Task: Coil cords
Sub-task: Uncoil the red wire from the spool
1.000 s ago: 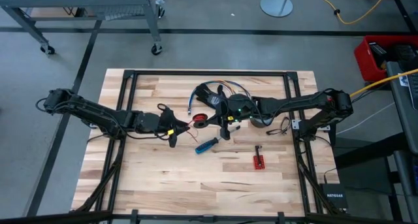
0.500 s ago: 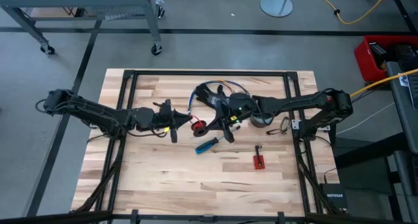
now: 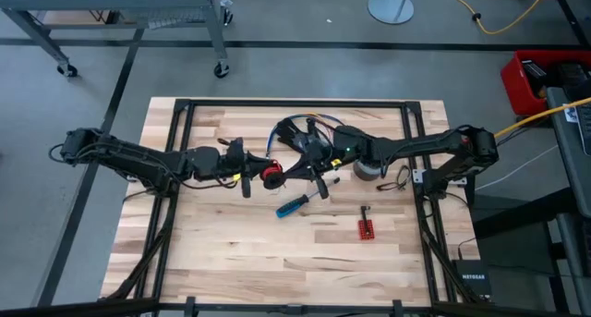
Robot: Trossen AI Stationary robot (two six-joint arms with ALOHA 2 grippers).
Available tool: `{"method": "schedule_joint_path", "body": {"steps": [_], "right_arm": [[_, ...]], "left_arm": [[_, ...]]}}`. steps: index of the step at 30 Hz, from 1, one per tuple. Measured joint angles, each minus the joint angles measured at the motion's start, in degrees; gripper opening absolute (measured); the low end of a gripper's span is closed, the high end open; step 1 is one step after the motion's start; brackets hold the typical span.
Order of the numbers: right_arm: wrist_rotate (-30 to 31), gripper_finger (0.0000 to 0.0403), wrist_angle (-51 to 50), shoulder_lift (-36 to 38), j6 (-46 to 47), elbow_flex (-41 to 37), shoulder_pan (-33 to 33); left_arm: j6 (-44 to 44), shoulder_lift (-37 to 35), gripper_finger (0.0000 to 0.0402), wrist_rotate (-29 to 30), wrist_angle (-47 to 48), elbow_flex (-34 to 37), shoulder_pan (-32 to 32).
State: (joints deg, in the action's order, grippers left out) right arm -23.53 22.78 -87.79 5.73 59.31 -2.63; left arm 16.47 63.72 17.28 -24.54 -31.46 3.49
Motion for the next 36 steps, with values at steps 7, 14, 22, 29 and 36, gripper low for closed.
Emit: {"method": "schedule_joint_path", "body": {"steps": [7, 14, 22, 29, 36], "right_arm": [[0.0, 0.0, 1.5, 0.0, -0.2, 0.0, 0.0], [0.7, 0.0, 8.2, 0.0, -0.1, 0.0, 0.0], [8.2, 0.0, 14.0, 0.0, -1.6, 0.0, 0.0], [14.4, 0.0, 13.4, 0.1, -4.2, 0.0, 0.0], [20.6, 0.0, 7.3, 1.3, -6.3, 0.0, -0.5]], "left_arm": [[-2.0, 0.0, 0.0, -0.5, -3.9, 0.1, 0.0], [-2.4, 0.4, 0.0, -0.9, -7.0, 0.0, -0.3], [-1.0, 2.9, 0.0, -3.9, -8.7, 0.0, -0.2], [3.2, 3.3, 0.0, -5.4, -5.0, 0.1, 0.6], [9.2, 3.3, 0.0, -5.5, 3.0, 0.1, 4.1]]}}
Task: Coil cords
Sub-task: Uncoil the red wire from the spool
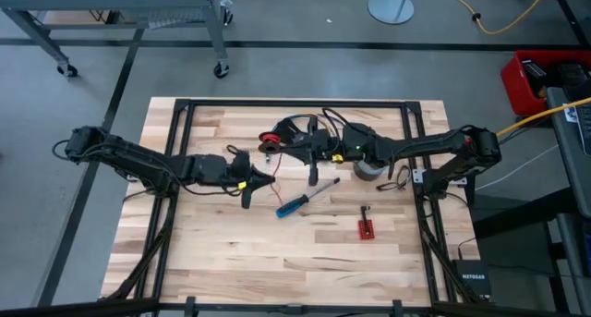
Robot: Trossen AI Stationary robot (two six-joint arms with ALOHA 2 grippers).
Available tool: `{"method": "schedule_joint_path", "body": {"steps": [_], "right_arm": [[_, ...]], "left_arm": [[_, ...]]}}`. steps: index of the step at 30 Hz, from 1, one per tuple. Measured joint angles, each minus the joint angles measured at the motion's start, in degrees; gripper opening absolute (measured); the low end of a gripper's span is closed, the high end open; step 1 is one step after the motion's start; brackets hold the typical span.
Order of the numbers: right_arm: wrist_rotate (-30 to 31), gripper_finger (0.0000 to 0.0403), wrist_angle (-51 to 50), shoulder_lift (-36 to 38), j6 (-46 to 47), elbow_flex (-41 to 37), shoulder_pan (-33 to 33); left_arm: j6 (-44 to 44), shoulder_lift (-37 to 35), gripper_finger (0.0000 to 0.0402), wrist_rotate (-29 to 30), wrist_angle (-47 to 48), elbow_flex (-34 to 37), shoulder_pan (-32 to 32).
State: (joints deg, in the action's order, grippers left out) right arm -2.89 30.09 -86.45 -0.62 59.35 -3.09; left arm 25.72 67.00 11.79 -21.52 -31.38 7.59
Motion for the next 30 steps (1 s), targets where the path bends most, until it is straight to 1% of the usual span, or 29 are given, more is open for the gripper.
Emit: {"method": "schedule_joint_path", "body": {"steps": [3, 6, 12, 16, 21, 25, 28, 30], "right_arm": [[2.3, 0.0, -5.0, 1.0, -0.1, 0.0, -0.7], [2.6, 0.0, -10.8, 2.4, -0.1, 0.0, -1.3], [-0.6, 0.0, -28.0, 5.0, 0.2, 0.0, -1.5], [-4.2, 0.0, -38.4, 6.1, 1.7, 0.0, -1.4], [-8.1, 0.0, -49.8, 6.2, 3.6, 0.0, -1.4], [-9.0, 0.0, -57.8, 6.2, 3.9, 0.0, -1.4], [-12.0, 0.0, -60.7, 6.2, 4.0, 0.0, -1.4], [-15.7, 0.0, -60.4, 5.9, 3.8, 0.0, -1.4]], "left_arm": [[3.0, 0.0, 0.0, 0.1, 3.8, 0.0, 1.7], [5.6, 0.0, 0.0, 2.7, 7.3, 0.0, 3.3], [10.6, 0.0, 0.0, 9.1, 17.5, 0.0, 5.3], [13.2, 0.0, 0.0, 11.6, 21.4, 0.0, 6.0], [12.8, -0.3, 0.0, 12.4, 19.8, 0.0, 6.7], [10.8, -0.6, 0.0, 11.9, 15.6, 0.0, 7.0], [7.5, -1.4, 0.0, 11.9, 10.7, 0.0, 7.1], [4.2, -1.9, 0.0, 11.9, 6.9, 0.0, 6.9]]}}
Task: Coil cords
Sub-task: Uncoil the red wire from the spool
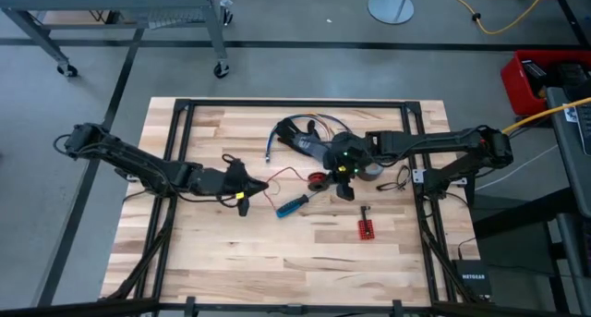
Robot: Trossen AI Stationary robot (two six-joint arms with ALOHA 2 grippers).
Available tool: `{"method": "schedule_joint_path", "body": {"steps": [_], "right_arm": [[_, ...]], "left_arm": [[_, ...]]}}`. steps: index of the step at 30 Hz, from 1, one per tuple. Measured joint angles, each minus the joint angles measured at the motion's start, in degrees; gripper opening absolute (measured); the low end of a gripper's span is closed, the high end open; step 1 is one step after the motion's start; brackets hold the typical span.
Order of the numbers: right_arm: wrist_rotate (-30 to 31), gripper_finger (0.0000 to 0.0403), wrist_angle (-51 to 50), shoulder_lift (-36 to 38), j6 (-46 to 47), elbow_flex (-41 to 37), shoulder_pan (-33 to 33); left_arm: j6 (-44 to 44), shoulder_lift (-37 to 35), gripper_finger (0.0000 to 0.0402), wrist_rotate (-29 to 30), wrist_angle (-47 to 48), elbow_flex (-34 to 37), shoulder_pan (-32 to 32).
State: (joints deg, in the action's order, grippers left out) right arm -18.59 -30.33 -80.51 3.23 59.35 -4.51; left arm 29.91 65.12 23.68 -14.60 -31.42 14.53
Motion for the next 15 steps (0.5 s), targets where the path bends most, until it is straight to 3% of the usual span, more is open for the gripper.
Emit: {"method": "schedule_joint_path", "body": {"steps": [6, 15], "right_arm": [[-12.8, 0.0, 8.0, -0.8, -0.5, 0.0, 0.7], [-17.3, 0.0, 29.4, -1.7, -0.7, 0.0, 4.6]], "left_arm": [[-10.0, -0.4, 0.0, -0.1, -10.8, 0.0, -2.5], [-18.6, -0.4, 0.0, -0.1, -19.9, -0.1, -7.2]]}}
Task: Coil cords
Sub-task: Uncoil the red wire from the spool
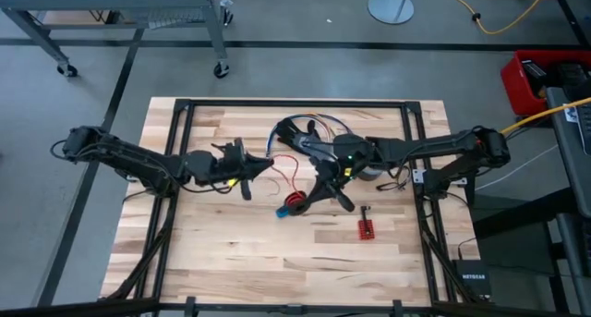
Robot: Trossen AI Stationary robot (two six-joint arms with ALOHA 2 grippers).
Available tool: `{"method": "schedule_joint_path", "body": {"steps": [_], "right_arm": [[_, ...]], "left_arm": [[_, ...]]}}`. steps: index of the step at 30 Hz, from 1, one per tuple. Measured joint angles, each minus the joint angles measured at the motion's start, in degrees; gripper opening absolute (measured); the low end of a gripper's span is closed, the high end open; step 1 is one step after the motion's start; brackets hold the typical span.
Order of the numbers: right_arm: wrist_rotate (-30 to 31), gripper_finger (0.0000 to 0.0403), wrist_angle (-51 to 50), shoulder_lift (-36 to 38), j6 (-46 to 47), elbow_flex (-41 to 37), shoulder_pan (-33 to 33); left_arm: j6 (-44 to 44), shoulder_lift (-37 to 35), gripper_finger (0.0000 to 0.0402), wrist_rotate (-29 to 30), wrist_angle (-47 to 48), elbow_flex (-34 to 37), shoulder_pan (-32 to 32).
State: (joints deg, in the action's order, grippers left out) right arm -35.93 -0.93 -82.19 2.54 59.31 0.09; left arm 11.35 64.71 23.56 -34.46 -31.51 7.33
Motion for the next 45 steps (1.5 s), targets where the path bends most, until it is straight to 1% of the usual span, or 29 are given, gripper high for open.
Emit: {"method": "schedule_joint_path", "body": {"steps": [3, 7, 13, 18, 23, 27, 32, 38, 45], "right_arm": [[-1.2, 0.0, 8.0, -0.5, -1.3, 0.0, 1.0], [-1.2, 0.0, 16.2, -0.6, -2.7, 0.0, 1.6], [-0.7, 0.0, 31.0, -0.6, -4.6, 0.0, 1.4], [4.3, 0.0, 39.8, -0.6, -8.1, 0.0, 1.4], [12.8, 0.0, 40.3, -0.5, -11.5, 0.0, 0.0], [18.7, 0.0, 38.1, -0.4, -11.7, 0.0, -2.5], [23.7, 0.0, 29.0, 0.5, -11.8, 0.0, -6.1], [25.3, 0.0, 12.1, 3.1, -11.8, 0.0, -10.0], [24.9, 0.0, -10.7, 4.6, -11.6, 0.0, -12.2]], "left_arm": [[-1.0, 0.0, 0.0, 0.0, -0.8, 0.0, -1.9], [-0.8, 0.0, 0.0, 0.0, -1.0, 0.0, -4.1], [0.5, 0.5, 0.0, -0.9, -0.3, 0.0, -5.4], [3.5, 2.1, 0.0, -4.5, 0.9, 0.0, -5.4], [9.2, 2.4, 0.0, -5.4, 7.0, 0.0, -3.4], [13.5, 2.5, 0.0, -5.4, 11.9, 0.0, -0.6], [19.6, 2.5, 0.0, -5.4, 16.5, 0.0, 3.5], [27.3, 2.5, 0.0, -5.4, 20.2, 0.0, 8.1], [32.1, 2.2, 0.0, -4.8, 20.7, 0.0, 11.6]]}}
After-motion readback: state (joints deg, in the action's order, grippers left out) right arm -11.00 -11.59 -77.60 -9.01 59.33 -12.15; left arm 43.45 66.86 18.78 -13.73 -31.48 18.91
